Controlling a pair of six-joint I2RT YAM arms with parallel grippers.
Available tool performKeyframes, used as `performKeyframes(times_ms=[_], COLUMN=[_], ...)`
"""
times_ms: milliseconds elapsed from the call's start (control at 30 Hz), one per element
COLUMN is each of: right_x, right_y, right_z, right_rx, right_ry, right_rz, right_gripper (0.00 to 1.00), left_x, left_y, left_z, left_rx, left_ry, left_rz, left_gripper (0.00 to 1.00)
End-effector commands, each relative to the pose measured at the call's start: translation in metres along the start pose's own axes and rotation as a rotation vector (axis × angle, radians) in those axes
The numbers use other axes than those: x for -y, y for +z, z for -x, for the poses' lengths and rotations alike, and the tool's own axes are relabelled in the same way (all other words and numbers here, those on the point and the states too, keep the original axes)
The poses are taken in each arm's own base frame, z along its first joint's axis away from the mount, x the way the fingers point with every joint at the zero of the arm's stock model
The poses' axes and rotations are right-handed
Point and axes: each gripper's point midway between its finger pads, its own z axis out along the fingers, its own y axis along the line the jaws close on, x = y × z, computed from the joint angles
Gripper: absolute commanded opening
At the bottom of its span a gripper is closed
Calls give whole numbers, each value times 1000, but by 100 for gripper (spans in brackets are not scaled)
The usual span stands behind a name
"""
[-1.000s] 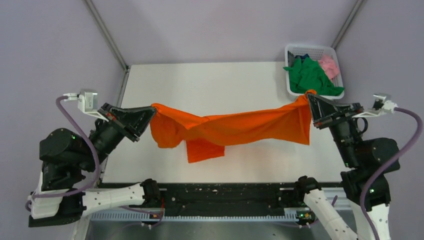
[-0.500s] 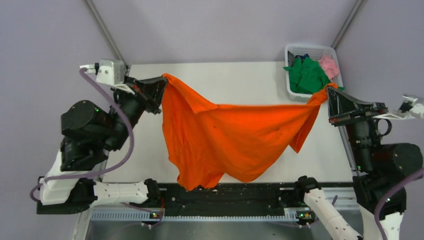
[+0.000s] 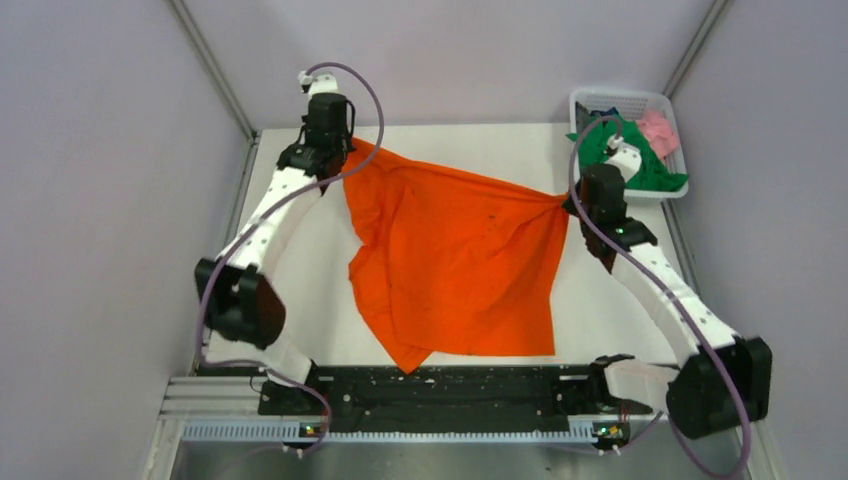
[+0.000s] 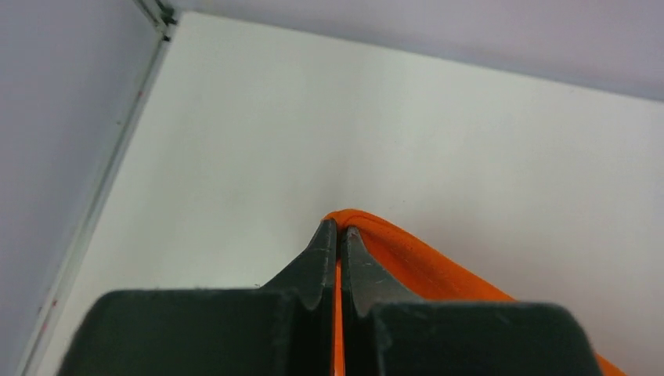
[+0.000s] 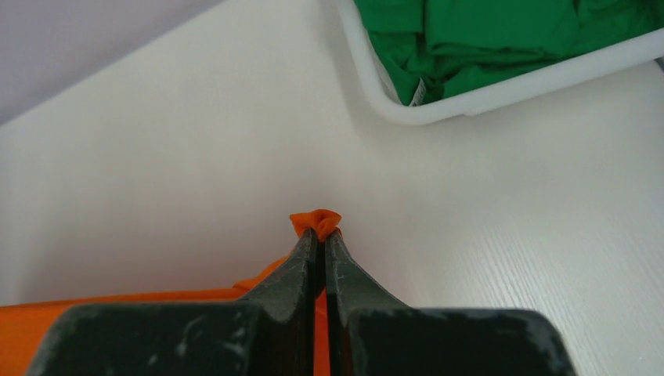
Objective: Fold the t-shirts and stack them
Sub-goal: Flatten out the tshirt
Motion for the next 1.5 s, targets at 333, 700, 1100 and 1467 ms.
performKeyframes(times_ms=[333, 700, 1100, 1467], right_x=[-29, -33, -21, 28], right_y=[199, 73, -13, -24], right_z=[45, -50, -202, -258], right_rx=[149, -207, -514, -641], right_ry=[-210, -188, 78, 135], right_rz=[-247, 26, 358, 156], right_gripper=[69, 99, 99, 99], left_x=[64, 77, 114, 41], left_y=[221, 62, -110, -137], left_z=[2, -110, -276, -386], left_rx=[11, -438, -697, -935], left_ry=[-56, -309, -382, -301], left_rz=[-219, -402, -551, -285], left_gripper=[99, 99, 99, 99])
